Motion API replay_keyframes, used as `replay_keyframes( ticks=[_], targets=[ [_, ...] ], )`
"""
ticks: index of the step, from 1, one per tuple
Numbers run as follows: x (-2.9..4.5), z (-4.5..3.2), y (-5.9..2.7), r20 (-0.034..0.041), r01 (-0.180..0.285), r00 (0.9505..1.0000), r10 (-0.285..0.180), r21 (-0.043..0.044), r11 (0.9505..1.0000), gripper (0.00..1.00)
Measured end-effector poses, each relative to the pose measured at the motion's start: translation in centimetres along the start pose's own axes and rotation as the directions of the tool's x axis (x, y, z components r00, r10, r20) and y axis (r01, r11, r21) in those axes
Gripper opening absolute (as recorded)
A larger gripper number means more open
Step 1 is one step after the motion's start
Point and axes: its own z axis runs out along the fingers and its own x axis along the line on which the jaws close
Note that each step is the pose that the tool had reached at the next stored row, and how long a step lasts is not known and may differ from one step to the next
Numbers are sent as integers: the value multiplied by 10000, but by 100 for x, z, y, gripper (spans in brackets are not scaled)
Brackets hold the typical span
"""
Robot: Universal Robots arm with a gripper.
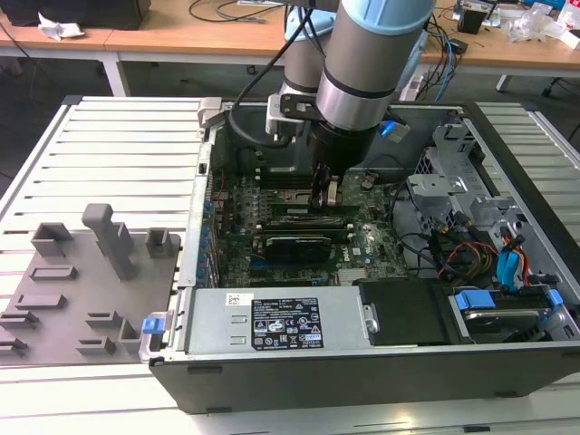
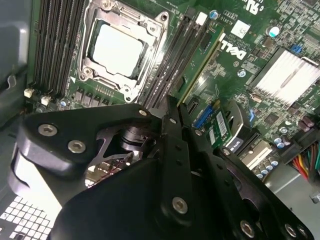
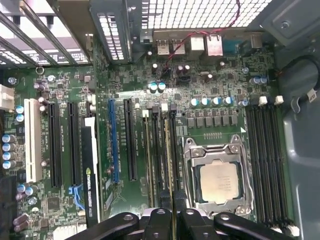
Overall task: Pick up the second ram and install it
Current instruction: 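Insert the second ram into the second slot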
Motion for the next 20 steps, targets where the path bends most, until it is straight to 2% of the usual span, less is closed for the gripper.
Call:
replay_keyframes(
  ticks=[4,7,16,20],
  targets=[
    [10,72,36,-2,0,10000,0,0,10000,14],
    [-5,182,43,-1,0,10000,0,0,10000,14],
    [-21,309,63,-3,0,10000,0,0,10000,14],
    [-19,329,65,-2,0,10000,0,0,10000,14]
  ],
)
